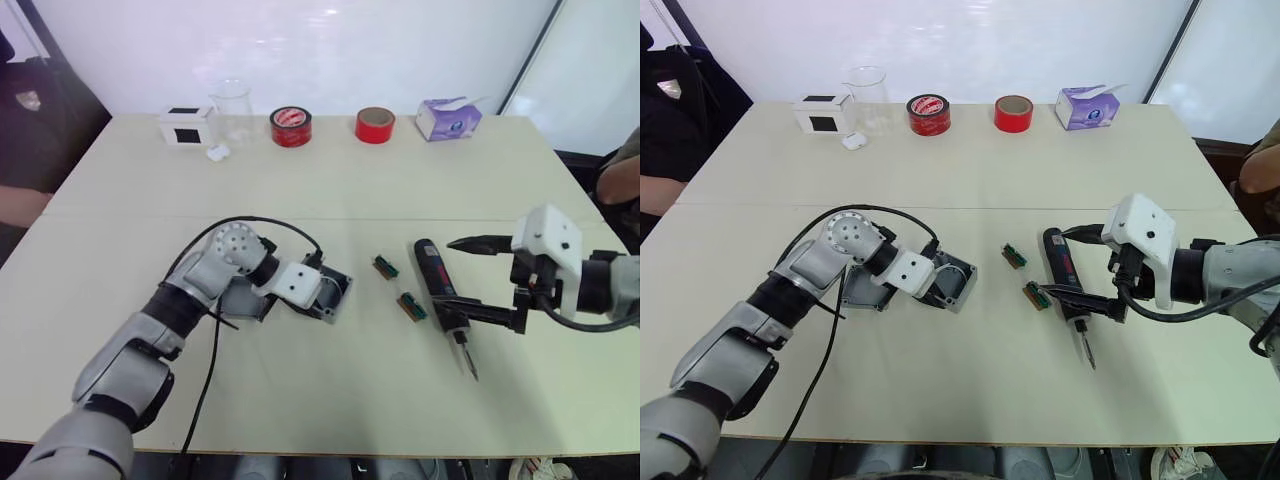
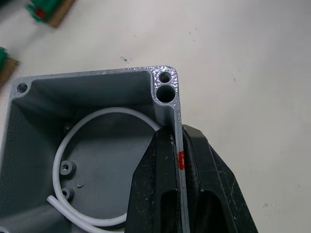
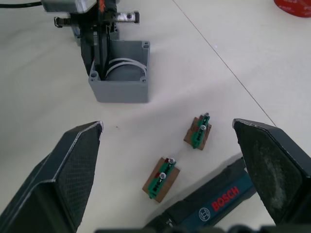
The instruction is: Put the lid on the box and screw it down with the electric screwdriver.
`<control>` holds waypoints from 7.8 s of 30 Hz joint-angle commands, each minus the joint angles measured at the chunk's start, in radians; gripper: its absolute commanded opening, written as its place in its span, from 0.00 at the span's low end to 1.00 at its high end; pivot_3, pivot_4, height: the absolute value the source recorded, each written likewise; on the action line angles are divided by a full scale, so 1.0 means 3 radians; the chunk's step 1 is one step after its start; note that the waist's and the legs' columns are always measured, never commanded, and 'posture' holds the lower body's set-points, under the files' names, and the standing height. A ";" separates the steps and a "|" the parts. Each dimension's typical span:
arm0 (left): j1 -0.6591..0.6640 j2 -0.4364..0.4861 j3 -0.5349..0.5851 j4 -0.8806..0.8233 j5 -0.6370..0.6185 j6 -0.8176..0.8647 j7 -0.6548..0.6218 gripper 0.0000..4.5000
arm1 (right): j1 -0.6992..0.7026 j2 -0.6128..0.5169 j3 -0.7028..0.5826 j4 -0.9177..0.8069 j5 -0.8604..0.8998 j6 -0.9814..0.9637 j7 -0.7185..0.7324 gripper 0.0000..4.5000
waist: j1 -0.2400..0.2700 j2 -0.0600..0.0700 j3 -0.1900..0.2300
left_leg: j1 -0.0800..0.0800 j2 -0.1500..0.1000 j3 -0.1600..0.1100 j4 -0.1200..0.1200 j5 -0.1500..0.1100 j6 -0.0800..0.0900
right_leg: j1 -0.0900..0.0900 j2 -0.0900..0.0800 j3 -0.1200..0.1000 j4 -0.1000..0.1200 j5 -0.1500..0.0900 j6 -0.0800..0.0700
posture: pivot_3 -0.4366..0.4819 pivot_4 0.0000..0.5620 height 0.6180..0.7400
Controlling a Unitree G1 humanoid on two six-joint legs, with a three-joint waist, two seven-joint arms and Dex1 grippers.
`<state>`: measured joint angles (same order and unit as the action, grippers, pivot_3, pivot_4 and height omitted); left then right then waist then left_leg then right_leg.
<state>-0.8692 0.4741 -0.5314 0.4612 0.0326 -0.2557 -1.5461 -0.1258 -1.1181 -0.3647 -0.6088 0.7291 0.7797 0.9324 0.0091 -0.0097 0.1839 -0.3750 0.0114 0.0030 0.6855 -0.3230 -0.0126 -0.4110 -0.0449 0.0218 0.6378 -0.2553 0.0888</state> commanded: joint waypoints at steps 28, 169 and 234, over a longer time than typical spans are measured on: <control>0.0566 0.0395 0.1906 -0.2066 -0.0799 0.2871 0.1863 0.99 | -0.0530 0.0043 0.0482 0.0080 0.0078 -0.0104 0.0113 1.00 | -0.0073 -0.0003 0.0002 | 0.0005 0.0010 -0.0006 0.0001 0.0001 -0.0002 | -0.0006 -0.0002 0.0001 0.0027 -0.0002 0.0000 | 0.48 0.27 0.99; 0.1132 -0.0777 0.1796 -0.2708 -0.1528 0.2750 0.3756 0.00 | -0.1470 0.1971 0.0916 0.0837 0.3493 0.0589 -0.3769 0.39 | -0.0070 -0.0020 0.0007 | -0.0052 0.0004 -0.0012 0.0000 0.0008 -0.0013 | -0.0061 -0.0011 -0.0004 0.0027 0.0001 -0.0003 | 0.48 0.27 0.99; 0.1330 0.1809 0.1940 -0.1943 -0.1880 0.2880 0.0689 1.00 | -0.0298 0.1504 0.2385 0.1445 -0.5717 -0.4196 -0.3019 0.03 | -0.0084 -0.0021 0.0009 | -0.0047 -0.0002 -0.0005 0.0000 0.0020 -0.0034 | -0.0066 -0.0003 0.0001 0.0039 0.0000 -0.0005 | 0.48 0.27 0.99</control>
<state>-0.4575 1.0084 0.0463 -0.1199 -0.5339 0.6246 -1.3301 -0.2110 -0.6733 0.3575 -0.1707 -0.9814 -0.4700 0.0390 -0.0161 -0.0160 0.1865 -0.3890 0.0109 0.0015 0.6855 -0.3170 -0.0228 -0.4307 -0.0457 0.0221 0.6496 -0.2554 0.0874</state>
